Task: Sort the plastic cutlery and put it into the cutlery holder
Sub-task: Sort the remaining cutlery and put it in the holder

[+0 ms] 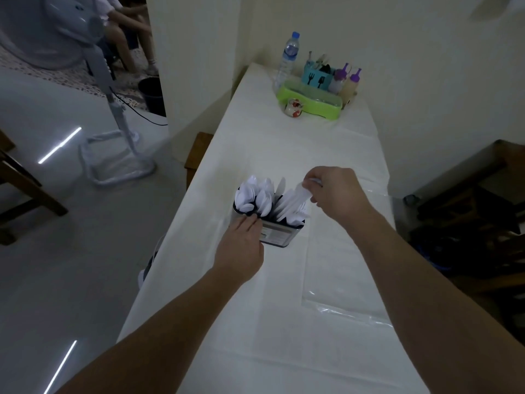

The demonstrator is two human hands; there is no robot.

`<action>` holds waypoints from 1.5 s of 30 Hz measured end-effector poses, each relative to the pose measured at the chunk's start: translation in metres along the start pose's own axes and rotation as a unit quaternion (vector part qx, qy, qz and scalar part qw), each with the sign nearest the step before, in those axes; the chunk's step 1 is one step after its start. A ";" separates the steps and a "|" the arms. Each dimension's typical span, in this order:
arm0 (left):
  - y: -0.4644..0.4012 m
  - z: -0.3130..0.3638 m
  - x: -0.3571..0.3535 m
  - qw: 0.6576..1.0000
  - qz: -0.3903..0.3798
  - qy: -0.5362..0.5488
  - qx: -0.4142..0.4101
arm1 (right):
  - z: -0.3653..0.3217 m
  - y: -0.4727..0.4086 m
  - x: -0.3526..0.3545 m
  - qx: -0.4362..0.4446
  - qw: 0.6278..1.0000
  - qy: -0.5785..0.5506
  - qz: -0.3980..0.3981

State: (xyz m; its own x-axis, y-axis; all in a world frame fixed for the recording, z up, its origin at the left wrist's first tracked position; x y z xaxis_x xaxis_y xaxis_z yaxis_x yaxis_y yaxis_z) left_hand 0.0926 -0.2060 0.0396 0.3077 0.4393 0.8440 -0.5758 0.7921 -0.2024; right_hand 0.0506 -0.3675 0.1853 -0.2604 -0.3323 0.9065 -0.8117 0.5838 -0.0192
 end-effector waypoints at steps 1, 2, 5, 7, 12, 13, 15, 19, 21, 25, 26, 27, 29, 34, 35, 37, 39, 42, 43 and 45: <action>-0.001 0.000 -0.002 1.000 -0.007 -0.003 -0.001 | 0.000 -0.001 -0.007 0.002 1.000 0.009 -0.006; -0.001 0.000 -0.004 1.000 -0.014 -0.005 -0.003 | 0.001 -0.003 -0.015 0.005 1.000 0.024 -0.009; -0.003 0.002 -0.004 1.000 -0.017 -0.006 -0.014 | 0.000 -0.010 -0.036 0.012 0.995 0.101 -0.022; -0.003 0.003 -0.001 1.000 -0.012 -0.006 -0.017 | 0.002 -0.014 -0.051 0.009 0.988 0.147 -0.052; -0.004 0.003 -0.003 1.000 -0.015 -0.003 -0.016 | 0.003 -0.013 -0.084 0.017 0.974 0.191 -0.125; -0.003 0.003 -0.004 1.000 -0.019 -0.004 -0.016 | 0.004 -0.012 -0.089 0.016 0.972 0.192 -0.131; -0.003 0.002 -0.005 0.999 -0.026 -0.013 -0.018 | 0.004 -0.009 -0.095 0.026 0.971 0.201 -0.126; -0.002 0.002 -0.006 0.999 -0.034 -0.027 -0.019 | 0.004 -0.004 -0.092 0.030 0.970 0.217 -0.101; -0.002 0.003 -0.006 0.999 -0.038 -0.033 -0.018 | 0.005 -0.002 -0.092 0.019 0.973 0.210 -0.097; -0.003 0.006 -0.008 0.997 -0.064 -0.039 -0.019 | 0.010 0.008 -0.100 0.030 0.977 0.171 -0.126; -0.003 0.006 -0.008 0.997 -0.070 -0.040 -0.017 | 0.010 0.011 -0.100 0.039 0.976 0.172 -0.124; -0.004 0.006 -0.007 0.996 -0.074 -0.041 -0.015 | 0.011 0.013 -0.098 0.042 0.977 0.172 -0.115; -0.005 0.007 -0.005 0.996 -0.078 -0.042 -0.017 | 0.012 0.015 -0.094 0.037 0.980 0.169 -0.097; -0.004 0.015 0.005 0.996 -0.081 -0.041 -0.025 | 0.009 0.025 -0.077 0.032 0.984 0.163 -0.063; -0.003 0.017 0.005 0.995 -0.081 -0.046 -0.033 | 0.008 0.029 -0.072 0.035 0.986 0.156 -0.049; 0.003 0.021 0.005 0.994 -0.082 -0.058 -0.043 | 0.010 0.041 -0.059 0.037 0.990 0.138 -0.013; 0.012 0.026 0.005 0.992 -0.085 -0.079 -0.049 | 0.020 0.059 -0.047 0.030 0.991 0.132 0.010; 0.028 0.036 0.000 0.985 -0.109 -0.119 -0.064 | 0.049 0.094 -0.041 -0.008 0.989 0.150 -0.001; 0.034 0.041 -0.002 0.983 -0.115 -0.127 -0.069 | 0.061 0.106 -0.040 -0.023 0.988 0.154 -0.007; 0.043 0.050 -0.007 0.980 -0.124 -0.135 -0.081 | 0.084 0.132 -0.039 -0.053 0.986 0.158 -0.015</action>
State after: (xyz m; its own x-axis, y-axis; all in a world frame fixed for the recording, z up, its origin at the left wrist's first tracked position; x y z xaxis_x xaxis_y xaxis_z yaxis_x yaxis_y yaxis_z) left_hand 0.0280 -0.1962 0.0498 0.1979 0.1144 0.9735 -0.3747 0.9266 -0.0327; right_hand -0.0904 -0.3392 0.1119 -0.0464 -0.1129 0.9925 -0.7530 0.6569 0.0396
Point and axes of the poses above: each hand's wrist, its own y-axis away from the middle knuckle, its own x-axis out of the back of the hand, z = x × y, the point moved 9 cm from there along -y, towards the middle knuckle, and after that the axes turned 5 degrees about -x, right-handed, at the moved point
